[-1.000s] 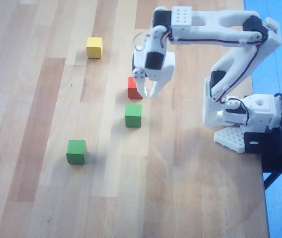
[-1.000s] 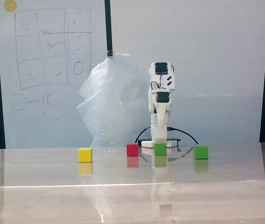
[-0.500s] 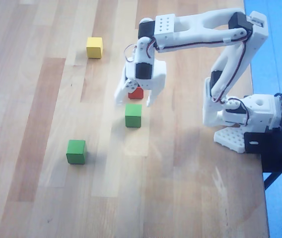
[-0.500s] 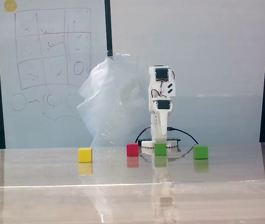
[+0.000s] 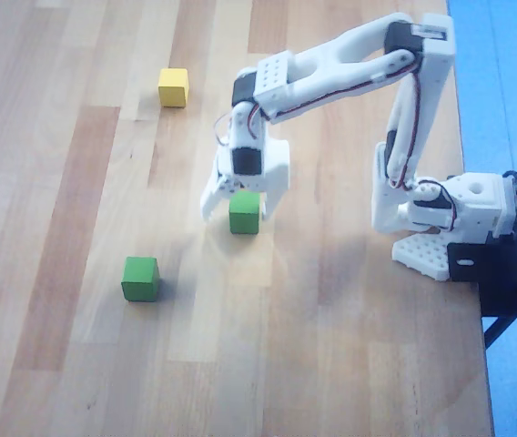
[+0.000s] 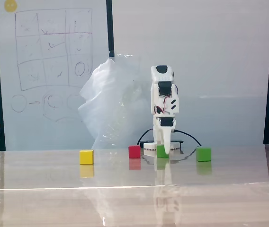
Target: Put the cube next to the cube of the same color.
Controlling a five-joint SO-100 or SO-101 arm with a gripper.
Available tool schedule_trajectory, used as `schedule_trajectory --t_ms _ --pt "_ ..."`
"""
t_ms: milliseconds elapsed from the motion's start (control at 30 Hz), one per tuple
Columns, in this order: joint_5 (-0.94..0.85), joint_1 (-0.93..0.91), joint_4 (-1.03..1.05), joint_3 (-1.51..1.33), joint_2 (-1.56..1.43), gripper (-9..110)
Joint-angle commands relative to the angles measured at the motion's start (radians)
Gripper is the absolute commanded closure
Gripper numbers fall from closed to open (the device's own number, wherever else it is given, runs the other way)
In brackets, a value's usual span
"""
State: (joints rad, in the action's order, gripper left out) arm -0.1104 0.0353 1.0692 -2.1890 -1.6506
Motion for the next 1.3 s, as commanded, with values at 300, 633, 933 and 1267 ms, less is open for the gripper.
schedule_trajectory --t_ms 300,633,933,1267 --pt "-0.009 -0.064 0.023 0.046 -0.006 103" --pt "-0.009 0.025 0.285 0.268 -0.287 102" --pt "0.006 0.114 0.341 0.561 -0.204 102" --pt "0.138 0.193 0.209 0.695 0.026 102"
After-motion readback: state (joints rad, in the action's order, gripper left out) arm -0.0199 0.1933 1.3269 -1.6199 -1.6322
